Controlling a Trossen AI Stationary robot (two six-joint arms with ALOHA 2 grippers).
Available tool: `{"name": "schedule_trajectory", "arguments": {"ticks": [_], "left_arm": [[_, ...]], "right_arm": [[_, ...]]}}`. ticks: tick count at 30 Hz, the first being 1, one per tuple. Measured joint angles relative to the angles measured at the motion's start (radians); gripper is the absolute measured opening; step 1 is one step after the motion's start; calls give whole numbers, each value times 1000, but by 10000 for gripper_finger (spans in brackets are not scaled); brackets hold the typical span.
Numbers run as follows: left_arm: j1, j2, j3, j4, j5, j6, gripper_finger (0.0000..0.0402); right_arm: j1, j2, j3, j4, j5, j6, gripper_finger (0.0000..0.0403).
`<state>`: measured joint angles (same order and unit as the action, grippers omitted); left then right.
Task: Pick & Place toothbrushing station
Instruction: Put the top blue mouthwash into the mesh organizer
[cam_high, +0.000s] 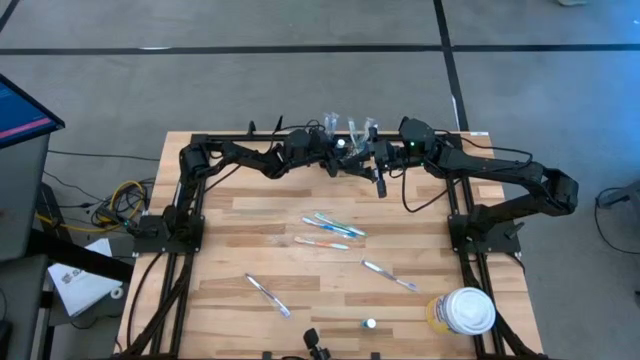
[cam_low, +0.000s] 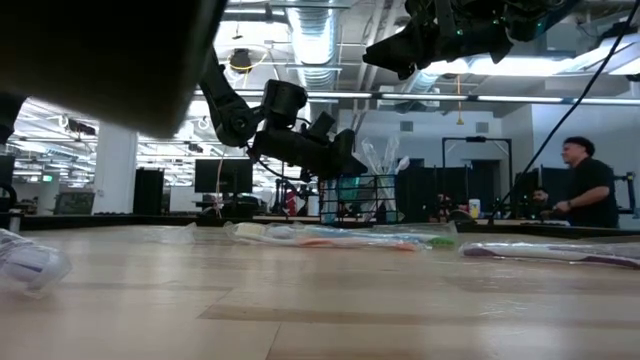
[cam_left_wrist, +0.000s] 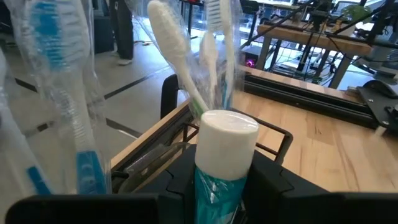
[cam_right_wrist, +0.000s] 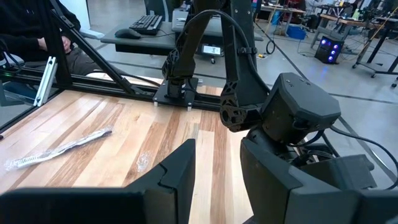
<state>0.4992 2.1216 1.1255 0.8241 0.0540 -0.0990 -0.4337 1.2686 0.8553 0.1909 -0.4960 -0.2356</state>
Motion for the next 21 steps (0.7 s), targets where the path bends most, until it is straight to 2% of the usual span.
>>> {"name": "schedule_trajectory", "arguments": {"ticks": [15, 21], "left_arm": [[-2, -3, 6, -7, -1, -6, 86], [-3, -3, 6, -5, 0, -5, 99]], "right_arm": [[0, 0, 0, -5, 0, 0, 117], [0, 0, 0, -5, 0, 0, 117]]}}
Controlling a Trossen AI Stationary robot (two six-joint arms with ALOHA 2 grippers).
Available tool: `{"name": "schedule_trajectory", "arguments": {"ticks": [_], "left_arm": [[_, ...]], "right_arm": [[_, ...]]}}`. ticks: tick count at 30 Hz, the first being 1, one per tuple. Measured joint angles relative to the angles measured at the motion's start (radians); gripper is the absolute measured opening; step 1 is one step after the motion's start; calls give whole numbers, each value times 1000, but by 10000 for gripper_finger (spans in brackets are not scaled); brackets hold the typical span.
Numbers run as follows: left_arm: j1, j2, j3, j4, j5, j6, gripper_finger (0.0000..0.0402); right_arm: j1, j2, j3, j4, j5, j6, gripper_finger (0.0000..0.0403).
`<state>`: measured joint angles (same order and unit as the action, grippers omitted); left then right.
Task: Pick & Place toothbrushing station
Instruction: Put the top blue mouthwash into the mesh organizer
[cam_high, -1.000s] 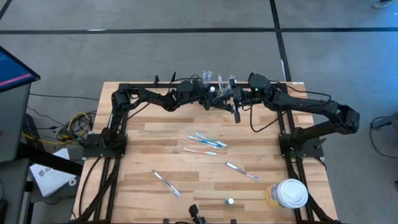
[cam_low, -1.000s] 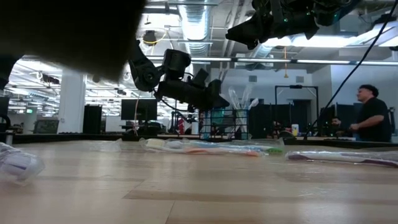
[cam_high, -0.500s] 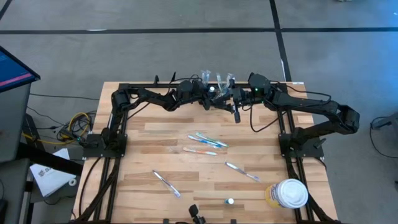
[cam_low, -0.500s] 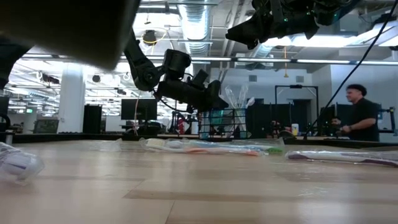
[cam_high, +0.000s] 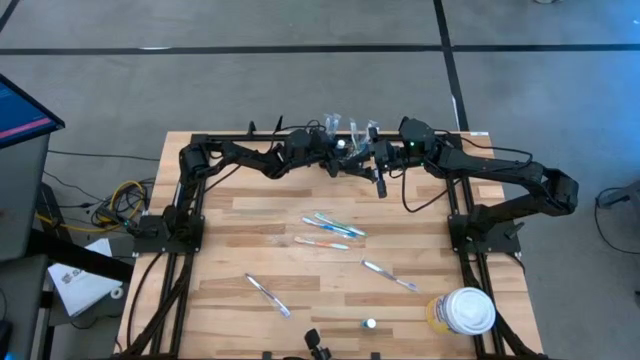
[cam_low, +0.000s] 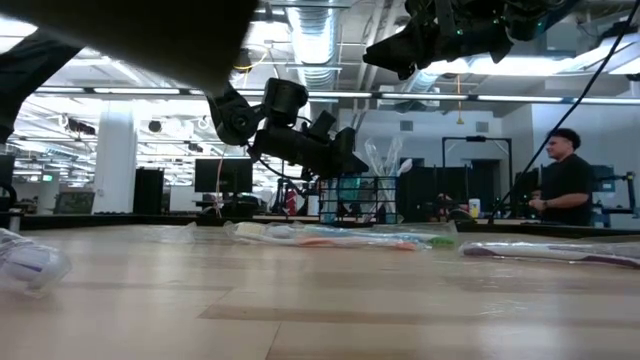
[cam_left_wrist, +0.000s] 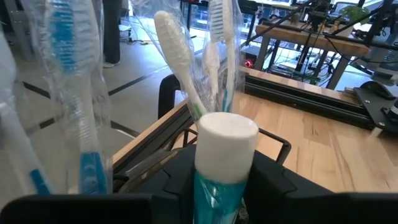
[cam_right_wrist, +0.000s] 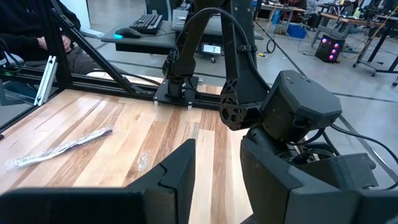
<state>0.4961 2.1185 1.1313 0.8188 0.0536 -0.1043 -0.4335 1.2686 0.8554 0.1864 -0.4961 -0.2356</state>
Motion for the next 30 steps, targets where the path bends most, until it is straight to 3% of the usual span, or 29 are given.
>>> {"name": "schedule_trajectory", "arguments": {"ticks": [30], "left_arm": [[1, 0, 0, 25, -2, 2, 99]], "right_arm": [[0, 0, 0, -3, 0, 0, 117]]}}
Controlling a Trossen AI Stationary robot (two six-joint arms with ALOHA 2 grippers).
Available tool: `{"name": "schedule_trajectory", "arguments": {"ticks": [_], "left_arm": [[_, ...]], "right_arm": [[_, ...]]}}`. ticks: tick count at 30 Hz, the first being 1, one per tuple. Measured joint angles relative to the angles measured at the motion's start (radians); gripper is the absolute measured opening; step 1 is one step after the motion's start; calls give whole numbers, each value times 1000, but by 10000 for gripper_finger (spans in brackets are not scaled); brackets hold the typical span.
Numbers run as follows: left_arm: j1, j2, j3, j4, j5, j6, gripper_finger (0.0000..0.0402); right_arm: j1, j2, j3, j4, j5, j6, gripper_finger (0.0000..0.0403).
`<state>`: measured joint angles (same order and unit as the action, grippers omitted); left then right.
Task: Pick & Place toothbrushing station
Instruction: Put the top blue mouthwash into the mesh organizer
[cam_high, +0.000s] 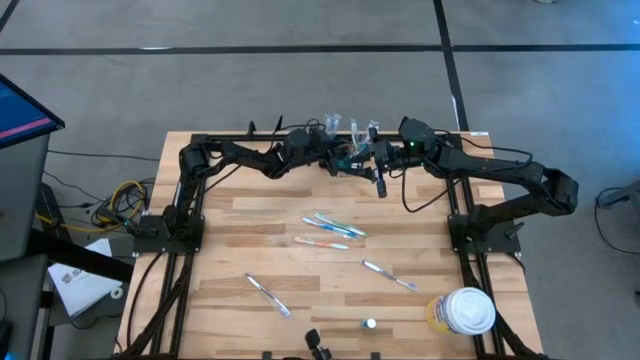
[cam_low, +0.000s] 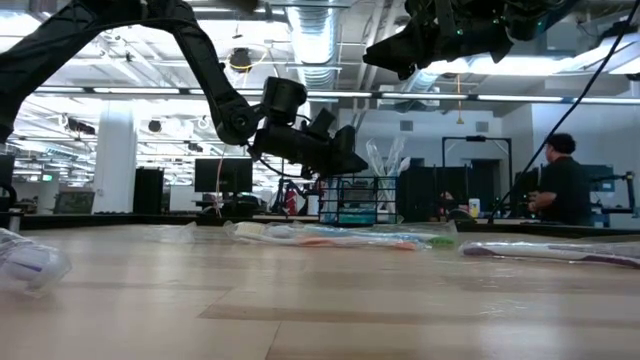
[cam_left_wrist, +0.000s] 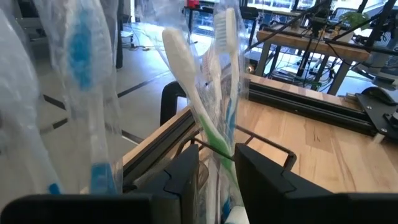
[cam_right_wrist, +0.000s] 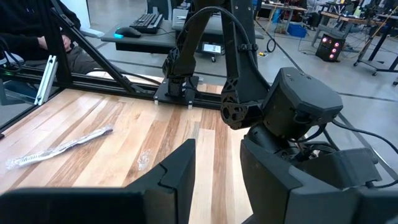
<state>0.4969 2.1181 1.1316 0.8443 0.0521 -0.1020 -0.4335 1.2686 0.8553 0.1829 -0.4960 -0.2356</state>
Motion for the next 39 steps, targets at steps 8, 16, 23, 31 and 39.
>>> {"name": "schedule_trajectory", "arguments": {"ticks": [8, 16, 23, 31, 39], "left_arm": [[-6, -4, 1, 40, 7, -5, 99], [-21, -25, 1, 42, 37, -3, 99], [-21, -106, 1, -71, 161, -3, 99], [-56, -197, 0, -252, 188, 59, 99], [-136, -307, -89, -302, 181, 120, 99]], "right_arm": [[0, 0, 0, -2, 0, 0, 117], [0, 0, 0, -43, 0, 0, 117], [20, 0, 0, -102, 0, 35, 117], [89, 0, 0, -218, -2, 16, 117], [221, 0, 0, -358, -4, -34, 117]]}}
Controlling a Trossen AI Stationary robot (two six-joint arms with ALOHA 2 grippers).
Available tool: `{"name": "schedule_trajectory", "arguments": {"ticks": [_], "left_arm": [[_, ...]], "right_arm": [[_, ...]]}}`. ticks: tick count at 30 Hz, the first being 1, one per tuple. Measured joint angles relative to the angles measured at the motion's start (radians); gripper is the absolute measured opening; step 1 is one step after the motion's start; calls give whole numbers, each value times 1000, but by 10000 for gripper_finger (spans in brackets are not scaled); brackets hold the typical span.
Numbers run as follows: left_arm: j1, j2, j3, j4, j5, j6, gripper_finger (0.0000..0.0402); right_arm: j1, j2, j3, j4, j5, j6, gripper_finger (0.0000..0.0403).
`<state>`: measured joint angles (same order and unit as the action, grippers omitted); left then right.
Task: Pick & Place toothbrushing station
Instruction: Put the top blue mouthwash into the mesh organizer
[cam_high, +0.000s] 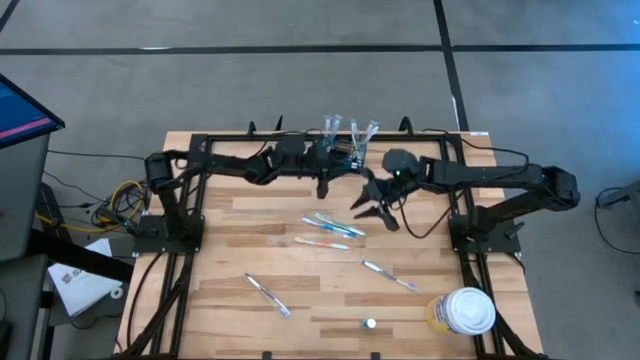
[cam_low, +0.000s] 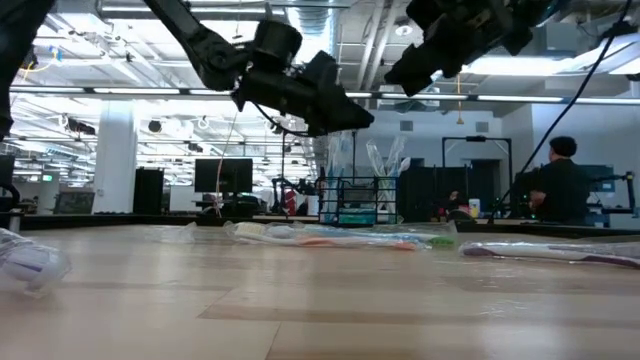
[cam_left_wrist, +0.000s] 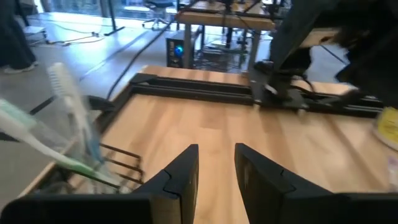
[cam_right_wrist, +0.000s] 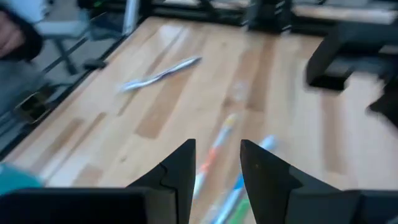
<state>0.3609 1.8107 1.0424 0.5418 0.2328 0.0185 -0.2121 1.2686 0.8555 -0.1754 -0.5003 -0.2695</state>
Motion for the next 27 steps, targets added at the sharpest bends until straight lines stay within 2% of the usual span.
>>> {"name": "schedule_trajectory", "arguments": {"ticks": [10, 15, 21, 24, 27], "left_arm": [[-122, -203, -222, 31, -6, 3, 99], [-205, -249, -284, 73, -5, 3, 99], [-305, -254, -304, 76, -5, -13, 99], [-351, -250, -304, 86, -6, -26, 99], [-396, -250, -304, 103, -50, -26, 99]], "right_arm": [[193, 1, 0, -34, 6, 63, 117], [288, 2, 0, -47, 139, 173, 117], [412, 2, 0, -61, 193, 293, 117], [489, 2, 0, -88, 281, 369, 117], [567, 11, 0, -108, 368, 448, 117]]}}
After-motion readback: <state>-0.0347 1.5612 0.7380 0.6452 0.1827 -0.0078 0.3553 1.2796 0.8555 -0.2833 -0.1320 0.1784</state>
